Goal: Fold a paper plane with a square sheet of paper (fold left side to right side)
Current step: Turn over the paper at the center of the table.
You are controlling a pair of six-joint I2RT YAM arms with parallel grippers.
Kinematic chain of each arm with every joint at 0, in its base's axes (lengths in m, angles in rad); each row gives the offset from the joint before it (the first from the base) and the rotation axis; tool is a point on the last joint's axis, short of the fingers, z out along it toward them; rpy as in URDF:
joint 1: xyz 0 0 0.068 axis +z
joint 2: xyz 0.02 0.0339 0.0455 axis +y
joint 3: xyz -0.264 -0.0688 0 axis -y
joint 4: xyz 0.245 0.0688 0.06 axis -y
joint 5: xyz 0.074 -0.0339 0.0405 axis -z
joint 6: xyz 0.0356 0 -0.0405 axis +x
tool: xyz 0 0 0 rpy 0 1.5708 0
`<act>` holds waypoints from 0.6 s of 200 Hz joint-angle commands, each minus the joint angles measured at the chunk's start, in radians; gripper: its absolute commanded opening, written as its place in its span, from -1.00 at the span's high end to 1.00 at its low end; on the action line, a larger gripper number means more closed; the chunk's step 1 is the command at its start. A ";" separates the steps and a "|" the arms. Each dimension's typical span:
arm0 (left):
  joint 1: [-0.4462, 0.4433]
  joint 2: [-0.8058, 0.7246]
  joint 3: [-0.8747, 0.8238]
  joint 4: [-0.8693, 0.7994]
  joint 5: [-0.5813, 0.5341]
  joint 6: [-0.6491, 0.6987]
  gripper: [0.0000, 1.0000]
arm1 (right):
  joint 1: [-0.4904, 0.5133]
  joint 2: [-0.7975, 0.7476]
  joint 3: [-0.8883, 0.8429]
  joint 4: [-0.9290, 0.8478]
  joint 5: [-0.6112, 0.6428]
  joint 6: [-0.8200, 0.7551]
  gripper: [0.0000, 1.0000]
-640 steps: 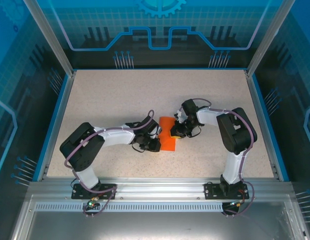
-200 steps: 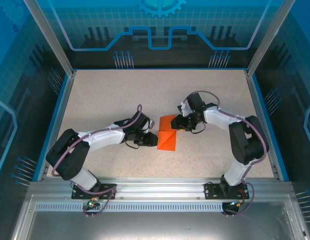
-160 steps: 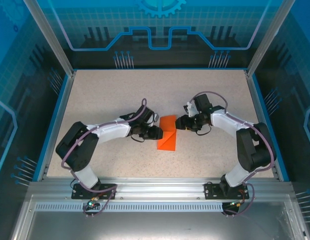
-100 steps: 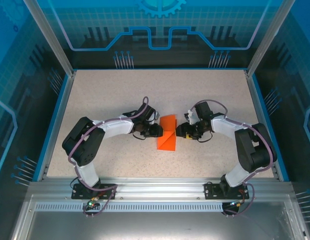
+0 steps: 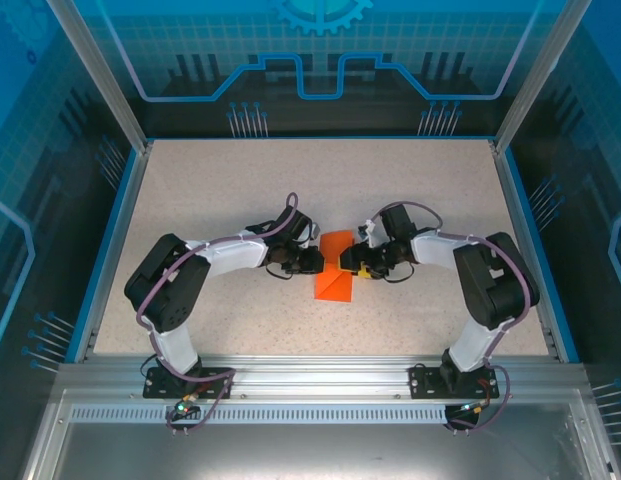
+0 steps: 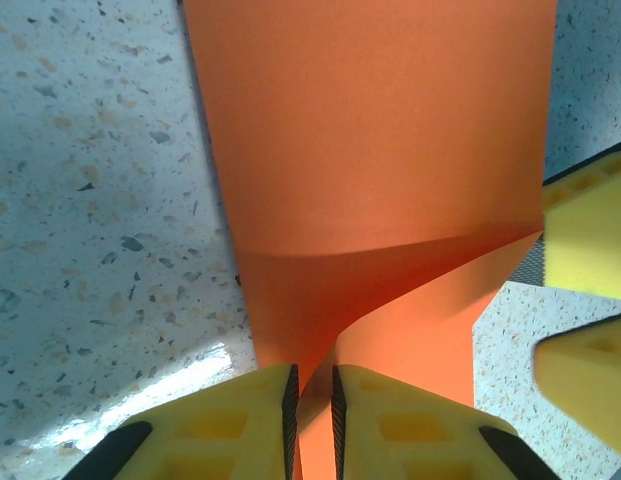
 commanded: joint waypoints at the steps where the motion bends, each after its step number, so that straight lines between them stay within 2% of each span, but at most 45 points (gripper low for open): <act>1: 0.005 -0.007 -0.001 0.002 -0.020 0.010 0.58 | 0.026 0.040 0.052 0.038 -0.035 0.045 -0.23; 12: 0.004 -0.010 -0.002 0.001 -0.025 0.008 0.57 | 0.033 0.055 0.058 0.059 -0.050 0.061 -0.14; 32: 0.007 -0.022 -0.005 -0.006 -0.037 0.008 0.51 | 0.042 0.067 0.060 0.092 -0.070 0.083 0.17; 47: 0.011 -0.047 -0.011 -0.015 -0.057 0.004 0.33 | 0.044 0.067 0.060 0.097 -0.070 0.083 0.49; 58: 0.017 -0.081 -0.028 -0.012 -0.072 -0.003 0.15 | 0.037 0.061 0.061 0.096 -0.075 0.078 0.83; 66: 0.023 -0.116 -0.048 0.000 -0.081 -0.012 0.05 | 0.030 0.047 0.059 0.099 -0.081 0.070 0.98; 93: 0.040 -0.257 -0.117 0.030 -0.093 -0.055 -0.22 | -0.019 -0.043 0.042 0.124 -0.114 0.047 1.00; 120: 0.047 -0.399 -0.158 0.046 -0.092 -0.105 -0.58 | -0.093 -0.157 0.035 0.167 -0.186 0.050 1.00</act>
